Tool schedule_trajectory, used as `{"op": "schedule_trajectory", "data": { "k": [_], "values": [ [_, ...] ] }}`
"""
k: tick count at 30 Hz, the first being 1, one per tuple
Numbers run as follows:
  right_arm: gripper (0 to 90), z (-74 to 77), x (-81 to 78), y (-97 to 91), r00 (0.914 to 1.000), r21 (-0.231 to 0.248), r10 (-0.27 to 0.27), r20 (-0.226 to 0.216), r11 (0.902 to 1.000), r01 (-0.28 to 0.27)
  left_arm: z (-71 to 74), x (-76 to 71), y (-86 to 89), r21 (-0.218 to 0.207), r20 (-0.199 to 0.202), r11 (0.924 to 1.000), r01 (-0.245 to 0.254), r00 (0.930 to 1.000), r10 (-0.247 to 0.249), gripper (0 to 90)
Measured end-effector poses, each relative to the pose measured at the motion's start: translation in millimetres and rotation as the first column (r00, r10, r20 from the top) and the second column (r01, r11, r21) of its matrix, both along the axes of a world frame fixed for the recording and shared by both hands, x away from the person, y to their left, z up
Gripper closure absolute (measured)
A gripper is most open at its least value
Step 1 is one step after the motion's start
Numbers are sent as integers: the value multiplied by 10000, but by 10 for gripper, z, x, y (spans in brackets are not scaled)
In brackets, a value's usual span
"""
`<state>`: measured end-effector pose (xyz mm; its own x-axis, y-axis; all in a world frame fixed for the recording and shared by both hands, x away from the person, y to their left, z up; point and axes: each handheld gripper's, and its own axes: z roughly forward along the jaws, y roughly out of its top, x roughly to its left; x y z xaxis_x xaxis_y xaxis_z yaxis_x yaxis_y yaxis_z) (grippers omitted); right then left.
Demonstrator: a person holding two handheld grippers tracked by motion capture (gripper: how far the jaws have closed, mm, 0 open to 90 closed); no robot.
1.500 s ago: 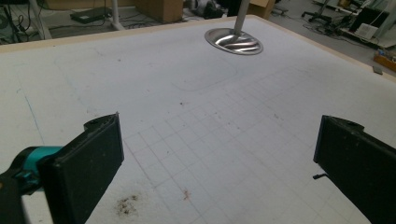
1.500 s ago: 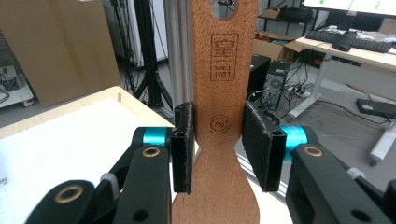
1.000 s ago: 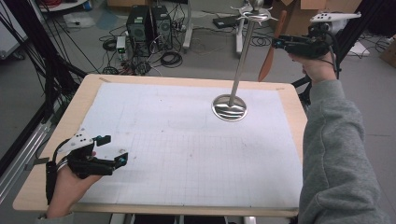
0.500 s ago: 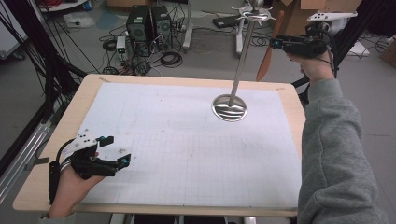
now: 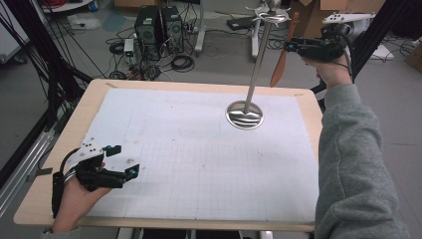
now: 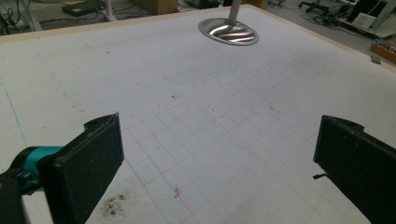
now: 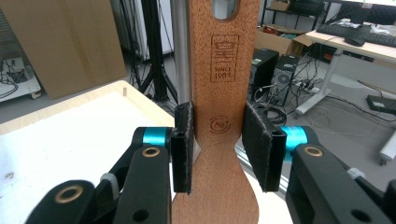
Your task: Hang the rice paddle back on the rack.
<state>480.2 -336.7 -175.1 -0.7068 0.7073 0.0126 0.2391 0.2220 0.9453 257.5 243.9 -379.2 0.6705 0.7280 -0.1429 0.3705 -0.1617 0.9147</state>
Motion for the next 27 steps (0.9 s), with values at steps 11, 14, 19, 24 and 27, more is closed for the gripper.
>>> {"op": "schedule_trajectory", "data": {
  "k": [11, 14, 19, 24, 27],
  "values": [
    [645, -34, 21, 47, 9999, -169, 37, -114, 9999, -38, 3, -5, -3, -14, -8, 10000, 14, 10000, -14, 20],
    [645, -48, 26, 42, 10000, -157, -1, -70, 9999, 0, 3, -6, 0, -11, -3, 10000, -9, 10000, 9, 20],
    [645, -76, 25, 36, 9999, -20, -20, -121, 10000, 20, -4, 0, 2, 37, -5, 10000, 7, 10000, -7, 20],
    [645, -85, 23, 42, 9999, 52, -88, -109, 9999, 89, -10, 2, -3, 61, -22, 10000, 6, 10000, -6, 20],
    [644, -88, 24, 44, 9999, 65, -100, -82, 9999, 100, -16, 4, 7, 51, -48, 10000, -41, 10000, 41, 20]
  ]
}}
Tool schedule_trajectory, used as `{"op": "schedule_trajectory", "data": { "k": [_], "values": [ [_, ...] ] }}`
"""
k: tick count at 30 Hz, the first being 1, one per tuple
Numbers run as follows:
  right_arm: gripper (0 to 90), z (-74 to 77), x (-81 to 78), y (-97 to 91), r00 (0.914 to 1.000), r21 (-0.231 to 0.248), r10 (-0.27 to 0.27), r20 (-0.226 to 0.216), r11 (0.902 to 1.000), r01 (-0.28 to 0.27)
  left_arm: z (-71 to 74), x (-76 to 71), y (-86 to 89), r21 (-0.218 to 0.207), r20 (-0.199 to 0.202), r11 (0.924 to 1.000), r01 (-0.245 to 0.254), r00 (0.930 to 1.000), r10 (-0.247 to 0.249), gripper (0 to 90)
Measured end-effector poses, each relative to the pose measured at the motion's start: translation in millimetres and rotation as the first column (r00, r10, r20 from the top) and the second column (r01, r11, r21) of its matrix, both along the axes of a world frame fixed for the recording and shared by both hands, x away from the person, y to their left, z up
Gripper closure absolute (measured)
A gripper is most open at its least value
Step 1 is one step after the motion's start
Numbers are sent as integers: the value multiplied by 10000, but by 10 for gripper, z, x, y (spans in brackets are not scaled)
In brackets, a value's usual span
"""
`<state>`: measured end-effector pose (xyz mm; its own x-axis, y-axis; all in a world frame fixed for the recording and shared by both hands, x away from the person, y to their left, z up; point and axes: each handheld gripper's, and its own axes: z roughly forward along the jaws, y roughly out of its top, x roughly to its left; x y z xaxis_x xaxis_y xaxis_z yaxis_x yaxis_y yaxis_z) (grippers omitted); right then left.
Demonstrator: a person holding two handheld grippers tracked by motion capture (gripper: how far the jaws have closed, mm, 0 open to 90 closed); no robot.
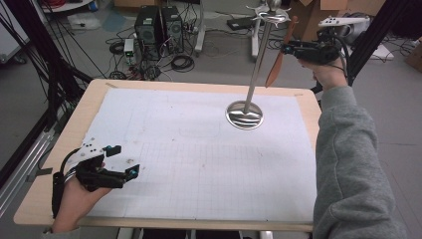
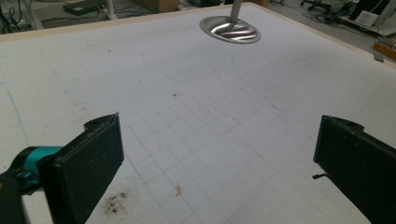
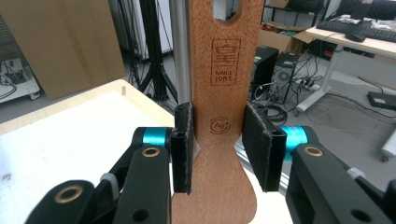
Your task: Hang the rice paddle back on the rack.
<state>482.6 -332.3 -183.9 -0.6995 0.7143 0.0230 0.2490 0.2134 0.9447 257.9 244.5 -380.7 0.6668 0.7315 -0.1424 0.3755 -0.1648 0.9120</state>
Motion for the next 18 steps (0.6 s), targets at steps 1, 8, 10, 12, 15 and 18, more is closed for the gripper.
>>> {"op": "schedule_trajectory", "data": {
  "k": [1, 8, 10, 12, 15, 18],
  "values": [
    [643, -3, -5, 2, 10000, -28, -38, 47, 10000, 39, 1, 1, 4, 20, 7, 10000, -7, 10000, 7, 20],
    [613, -8, -29, -11, 9998, 442, -114, 162, 9990, 107, -11, 2, 21, 30, -34, 10000, -59, 10000, 59, 20],
    [602, -3, -38, -15, 9998, 425, -136, 171, 9990, 128, -12, 3, 22, 2, -42, 10000, -65, 10000, 65, 20],
    [562, 2, -64, -15, 9995, 397, -255, 211, 9989, 246, -10, 4, 30, 10, -20, 10000, -66, 10000, 66, 20],
    [495, -17, -88, -12, 9993, 394, -315, 211, 9988, 306, -4, 3, 23, -18, -8, 10000, -72, 10000, 72, 20],
    [437, -57, -112, -14, 9998, 516, -91, 156, 9986, 83, -6, 9, 7, 22, 6, 10000, -33, 10000, 33, 20]
  ]
}}
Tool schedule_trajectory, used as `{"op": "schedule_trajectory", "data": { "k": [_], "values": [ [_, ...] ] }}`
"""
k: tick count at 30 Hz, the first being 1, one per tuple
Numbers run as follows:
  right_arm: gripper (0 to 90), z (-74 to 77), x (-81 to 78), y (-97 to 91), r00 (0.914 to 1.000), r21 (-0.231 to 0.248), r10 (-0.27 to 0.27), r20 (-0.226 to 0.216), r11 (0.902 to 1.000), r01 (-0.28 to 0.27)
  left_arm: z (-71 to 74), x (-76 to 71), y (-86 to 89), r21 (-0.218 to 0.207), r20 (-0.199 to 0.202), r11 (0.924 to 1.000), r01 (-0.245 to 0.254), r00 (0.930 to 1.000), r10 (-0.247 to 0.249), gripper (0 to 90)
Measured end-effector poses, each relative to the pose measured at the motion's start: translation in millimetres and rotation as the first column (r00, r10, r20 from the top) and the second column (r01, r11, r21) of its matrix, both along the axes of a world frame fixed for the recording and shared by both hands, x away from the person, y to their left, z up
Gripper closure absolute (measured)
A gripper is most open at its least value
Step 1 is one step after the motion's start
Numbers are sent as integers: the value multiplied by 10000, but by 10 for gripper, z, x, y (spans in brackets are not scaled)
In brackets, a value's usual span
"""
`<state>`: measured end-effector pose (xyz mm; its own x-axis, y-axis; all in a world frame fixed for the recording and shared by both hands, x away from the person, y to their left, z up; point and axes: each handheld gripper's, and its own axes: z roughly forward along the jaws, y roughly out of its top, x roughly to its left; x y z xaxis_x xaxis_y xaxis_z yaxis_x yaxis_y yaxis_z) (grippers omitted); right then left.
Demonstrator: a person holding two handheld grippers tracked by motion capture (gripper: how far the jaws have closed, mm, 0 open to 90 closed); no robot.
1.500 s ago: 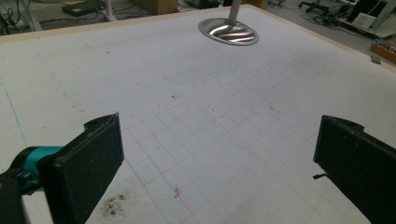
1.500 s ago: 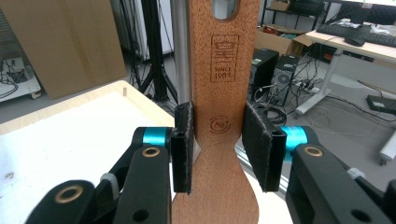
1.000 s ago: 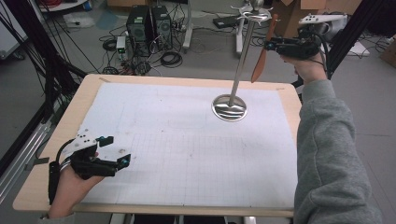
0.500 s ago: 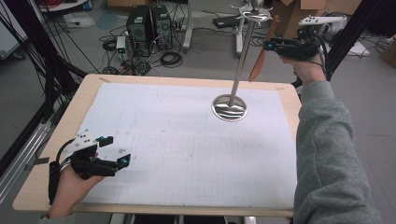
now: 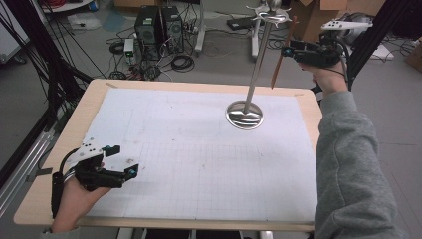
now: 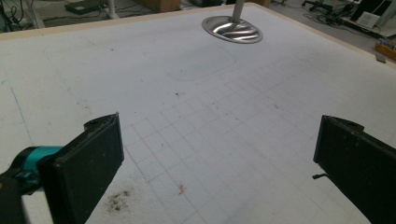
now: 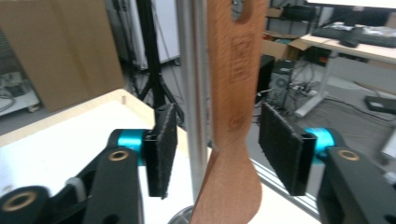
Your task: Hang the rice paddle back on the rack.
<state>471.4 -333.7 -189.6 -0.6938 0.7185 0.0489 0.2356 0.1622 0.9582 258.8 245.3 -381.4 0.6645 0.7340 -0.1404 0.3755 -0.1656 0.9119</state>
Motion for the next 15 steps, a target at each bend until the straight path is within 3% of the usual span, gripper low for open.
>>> {"op": "schedule_trajectory", "data": {
  "k": [4, 8, 12, 15],
  "values": [
    [350, -42, -30, -34, 9999, 271, 52, -100, 9996, -50, 17, 1, -3, -16, 17, 10000, -13, 10000, 13, 20],
    [264, -53, -80, -36, 9998, 244, 131, -180, 9996, -127, 32, 17, 1, -65, 108, 10000, -17, 9999, 18, 20],
    [237, -58, -152, -10, 9999, 297, 76, 110, 9995, -79, 11, 44, -9, -19, 28, 10000, -6, 10000, 6, 20],
    [202, -68, -183, 20, 9999, 234, 87, 51, 9997, -88, -8, 72, -38, 3, -41, 10000, 58, 10000, -58, 20]
  ]
}}
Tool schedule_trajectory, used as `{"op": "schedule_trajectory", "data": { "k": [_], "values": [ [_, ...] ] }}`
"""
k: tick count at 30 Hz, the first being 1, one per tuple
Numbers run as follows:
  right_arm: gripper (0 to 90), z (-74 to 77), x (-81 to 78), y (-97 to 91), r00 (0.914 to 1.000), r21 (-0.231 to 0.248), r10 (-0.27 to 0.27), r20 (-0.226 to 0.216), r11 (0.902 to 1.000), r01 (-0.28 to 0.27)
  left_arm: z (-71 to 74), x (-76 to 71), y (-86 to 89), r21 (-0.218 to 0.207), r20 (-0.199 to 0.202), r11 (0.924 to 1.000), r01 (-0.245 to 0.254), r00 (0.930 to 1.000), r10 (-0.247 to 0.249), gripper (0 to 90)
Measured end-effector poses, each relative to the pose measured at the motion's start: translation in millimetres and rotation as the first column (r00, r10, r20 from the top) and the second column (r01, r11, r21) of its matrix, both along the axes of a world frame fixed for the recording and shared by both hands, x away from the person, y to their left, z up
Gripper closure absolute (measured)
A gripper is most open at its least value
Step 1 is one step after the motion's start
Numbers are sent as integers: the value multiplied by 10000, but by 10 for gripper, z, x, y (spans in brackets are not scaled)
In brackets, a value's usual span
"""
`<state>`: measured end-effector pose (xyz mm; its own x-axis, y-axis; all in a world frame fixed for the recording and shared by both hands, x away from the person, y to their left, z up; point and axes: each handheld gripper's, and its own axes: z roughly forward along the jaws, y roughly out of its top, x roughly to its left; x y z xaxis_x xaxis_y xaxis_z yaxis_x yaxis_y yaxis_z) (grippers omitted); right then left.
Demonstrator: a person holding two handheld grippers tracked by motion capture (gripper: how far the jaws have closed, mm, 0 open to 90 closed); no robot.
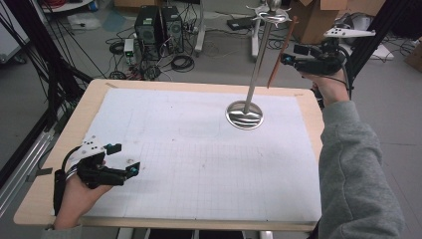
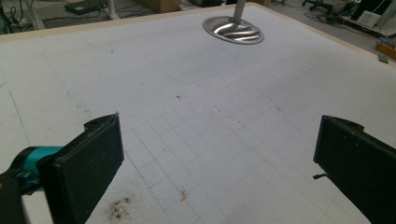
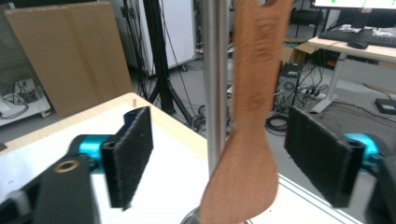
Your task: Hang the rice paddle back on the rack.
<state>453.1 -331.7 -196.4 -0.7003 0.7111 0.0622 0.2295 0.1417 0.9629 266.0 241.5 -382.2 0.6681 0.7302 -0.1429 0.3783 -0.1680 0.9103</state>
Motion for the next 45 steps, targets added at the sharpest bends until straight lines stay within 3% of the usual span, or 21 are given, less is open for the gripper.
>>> {"op": "schedule_trajectory", "data": {
  "k": [4, 10, 12, 22, 27, 34, 45],
  "values": [
    [149, -34, -86, 70, 9999, -188, 103, 98, 9998, -102, 11, 22, -25, 2, 40, 9999, 106, 9999, -106, 20],
    [145, -81, -168, 107, 9996, -202, 210, 195, 9996, -206, 30, 55, -46, -91, 110, 9998, 161, 9998, -160, 20],
    [145, -139, -223, 113, 9996, -415, 197, 182, 9990, -189, 37, 66, -56, -105, 159, 9998, 176, 9997, -175, 20],
    [141, -274, -364, 71, 9995, -332, 50, 300, 9994, -40, 24, 75, -78, -161, 128, 9997, 209, 9997, -207, 20],
    [141, -370, -396, 65, 9999, -212, -3, 170, 9998, 6, 1, 84, -101, -99, 32, 9996, 272, 9996, -272, 20],
    [142, -455, -418, 108, 9999, -528, 61, -83, 9986, -65, -2, 102, -98, -124, -25, 9996, 247, 9997, -248, 20],
    [142, -591, -581, 165, 9993, -625, 360, 29, 9974, -358, 1, 113, -123, -134, 11, 9993, 345, 9994, -345, 20]
  ]
}}
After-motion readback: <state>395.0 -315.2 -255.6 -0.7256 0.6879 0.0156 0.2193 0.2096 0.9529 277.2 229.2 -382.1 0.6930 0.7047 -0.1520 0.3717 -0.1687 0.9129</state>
